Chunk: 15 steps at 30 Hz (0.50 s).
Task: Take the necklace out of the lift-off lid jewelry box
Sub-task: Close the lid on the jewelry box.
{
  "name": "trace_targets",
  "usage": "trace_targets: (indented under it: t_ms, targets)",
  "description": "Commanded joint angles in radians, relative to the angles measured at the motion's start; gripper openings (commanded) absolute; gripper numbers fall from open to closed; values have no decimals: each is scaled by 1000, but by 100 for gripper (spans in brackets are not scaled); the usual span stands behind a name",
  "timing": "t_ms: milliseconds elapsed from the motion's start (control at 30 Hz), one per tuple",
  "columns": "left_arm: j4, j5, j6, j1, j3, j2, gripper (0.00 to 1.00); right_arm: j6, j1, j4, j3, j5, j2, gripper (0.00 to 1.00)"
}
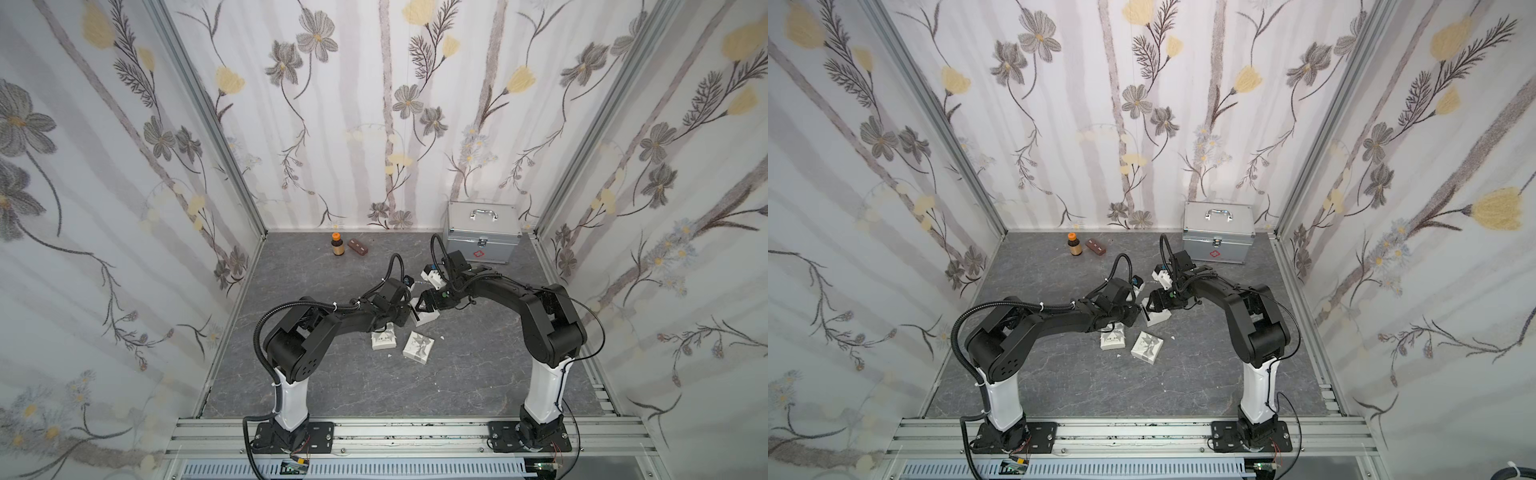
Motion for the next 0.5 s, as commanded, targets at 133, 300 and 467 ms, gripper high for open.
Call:
trace_targets:
  t_ms: [133, 300, 467]
  targets:
    - [106, 29, -49, 10, -34, -14, 39, 5, 13, 30, -7, -4, -9, 77]
    - [144, 55, -78, 27, -64, -29, 39, 8, 13, 57, -37, 6, -40, 82]
    - [159, 76, -92, 43, -83, -42, 39, 31, 2, 96, -74, 6, -68, 85]
